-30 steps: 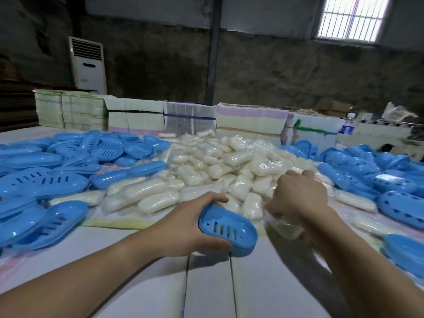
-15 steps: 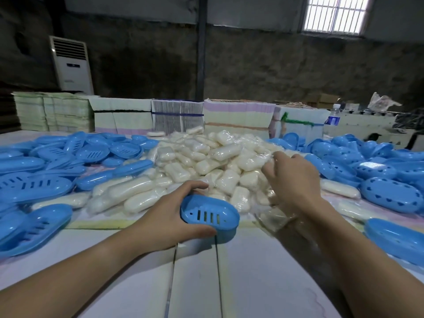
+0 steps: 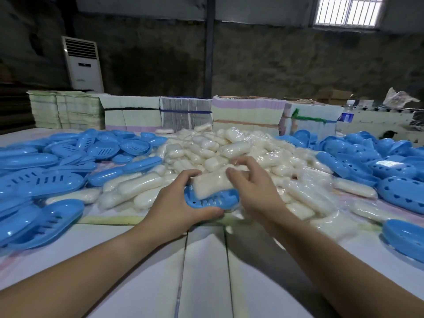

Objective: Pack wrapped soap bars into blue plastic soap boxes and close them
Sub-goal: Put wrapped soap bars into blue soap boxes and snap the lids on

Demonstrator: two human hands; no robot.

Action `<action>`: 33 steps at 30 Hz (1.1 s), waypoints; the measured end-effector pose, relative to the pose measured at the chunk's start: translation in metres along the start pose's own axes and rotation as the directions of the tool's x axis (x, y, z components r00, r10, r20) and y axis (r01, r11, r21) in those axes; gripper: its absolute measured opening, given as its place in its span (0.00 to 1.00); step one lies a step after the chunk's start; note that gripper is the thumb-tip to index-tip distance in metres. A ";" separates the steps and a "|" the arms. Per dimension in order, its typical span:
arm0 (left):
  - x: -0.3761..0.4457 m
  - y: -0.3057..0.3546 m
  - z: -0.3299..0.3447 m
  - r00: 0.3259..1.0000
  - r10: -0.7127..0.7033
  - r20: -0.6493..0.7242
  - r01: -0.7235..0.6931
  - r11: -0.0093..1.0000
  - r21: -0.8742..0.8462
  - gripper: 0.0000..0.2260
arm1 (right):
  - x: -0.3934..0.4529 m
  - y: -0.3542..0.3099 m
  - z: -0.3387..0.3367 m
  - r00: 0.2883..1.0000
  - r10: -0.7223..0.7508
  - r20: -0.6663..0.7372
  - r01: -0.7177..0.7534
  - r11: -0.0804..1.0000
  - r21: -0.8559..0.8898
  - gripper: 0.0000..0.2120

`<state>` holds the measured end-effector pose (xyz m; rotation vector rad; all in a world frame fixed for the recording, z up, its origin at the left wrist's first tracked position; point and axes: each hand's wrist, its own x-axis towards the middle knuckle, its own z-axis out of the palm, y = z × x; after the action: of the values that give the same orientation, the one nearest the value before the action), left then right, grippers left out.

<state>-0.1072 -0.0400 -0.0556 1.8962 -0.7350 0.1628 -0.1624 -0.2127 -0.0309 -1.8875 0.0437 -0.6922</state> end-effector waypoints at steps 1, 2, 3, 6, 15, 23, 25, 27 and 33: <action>0.001 -0.002 0.000 1.000 -0.009 -0.013 0.009 1.000 0.016 0.38 | -0.002 0.002 0.004 0.999 -0.032 -0.002 0.032 0.999 -0.043 0.05; 0.002 -0.004 -0.001 1.000 -0.014 -0.023 0.015 0.999 0.033 0.38 | -0.002 0.003 0.005 0.999 -0.053 -0.009 0.052 0.995 -0.084 0.05; 0.002 -0.005 -0.001 0.999 -0.015 -0.031 0.016 0.999 0.050 0.38 | -0.002 0.004 0.005 0.998 -0.054 -0.018 0.052 0.992 -0.113 0.05; 0.003 -0.006 -0.001 0.999 -0.007 -0.040 0.010 0.997 0.080 0.33 | 0.001 0.009 0.001 1.000 -0.017 -0.018 0.012 0.973 -0.232 0.07; 0.003 -0.008 -0.004 0.999 0.010 -0.042 -0.005 0.995 0.096 0.26 | 0.006 0.009 -0.008 0.998 -0.038 0.059 0.060 0.905 -0.421 0.08; 0.005 -0.010 -0.003 1.000 -0.009 -0.030 0.010 0.998 0.057 0.28 | 0.009 0.012 -0.010 0.987 0.055 0.154 0.012 0.914 -0.405 0.08; 0.004 -0.011 -0.003 1.000 -0.013 -0.022 0.014 0.998 0.058 0.29 | 0.009 0.013 -0.007 0.984 0.040 0.171 0.039 0.900 -0.434 0.04; 0.004 -0.011 -0.002 1.000 -0.014 -0.027 0.015 0.999 0.048 0.31 | 0.009 0.013 -0.007 0.984 0.026 0.176 0.057 0.891 -0.450 0.04; 0.005 -0.015 -0.003 1.000 -0.002 0.004 0.002 0.999 0.038 0.30 | 0.006 0.008 -0.013 0.984 -0.029 0.177 0.112 0.870 -0.481 0.08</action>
<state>-0.0942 -0.0359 -0.0636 1.9337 -0.7374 0.1733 -0.1616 -0.2288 -0.0317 -2.4433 0.0477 -0.6072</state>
